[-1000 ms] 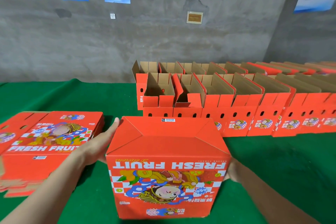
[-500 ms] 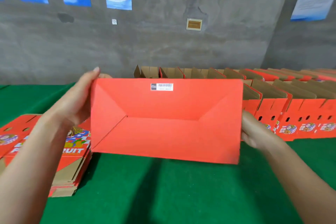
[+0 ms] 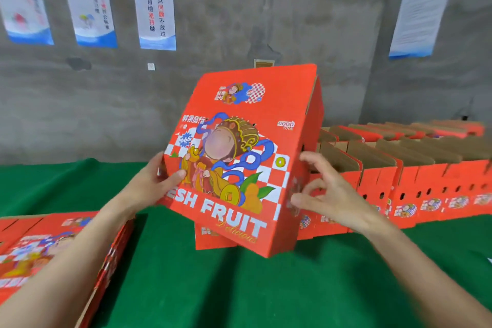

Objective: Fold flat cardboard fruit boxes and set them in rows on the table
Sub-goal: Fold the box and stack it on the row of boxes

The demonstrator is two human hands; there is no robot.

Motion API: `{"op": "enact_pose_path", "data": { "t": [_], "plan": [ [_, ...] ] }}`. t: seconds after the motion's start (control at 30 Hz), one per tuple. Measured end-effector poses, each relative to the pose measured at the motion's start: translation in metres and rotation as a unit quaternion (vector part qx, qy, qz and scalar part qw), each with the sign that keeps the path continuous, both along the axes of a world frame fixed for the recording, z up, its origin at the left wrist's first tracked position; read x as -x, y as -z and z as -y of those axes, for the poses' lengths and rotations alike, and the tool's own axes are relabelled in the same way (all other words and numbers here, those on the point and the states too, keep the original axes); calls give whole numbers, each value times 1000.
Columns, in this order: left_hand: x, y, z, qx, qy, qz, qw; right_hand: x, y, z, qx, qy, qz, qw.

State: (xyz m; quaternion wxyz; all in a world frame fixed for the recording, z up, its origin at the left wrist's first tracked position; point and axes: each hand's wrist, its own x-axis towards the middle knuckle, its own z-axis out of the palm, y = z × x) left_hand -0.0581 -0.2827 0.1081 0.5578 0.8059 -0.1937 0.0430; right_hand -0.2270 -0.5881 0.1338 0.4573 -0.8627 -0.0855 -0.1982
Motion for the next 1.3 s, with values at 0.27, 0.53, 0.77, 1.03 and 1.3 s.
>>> {"op": "enact_pose_path", "data": {
  "t": [0.27,0.53,0.77,1.03,1.3],
  "plan": [
    [-30,-19,88,121,-51,132,982,-18,-11,49,-64,30,47,996],
    [-89,-22,226,68,35,126,989,-65,-27,169,-88,133,62,985],
    [-115,13,408,-175,132,243,945,-137,-11,280,-69,273,162,946],
    [-178,69,499,-477,119,182,852,-253,-3,408,47,444,137,884],
    [-202,61,500,-406,127,157,891,-361,16,449,-4,458,42,888]
  ]
}}
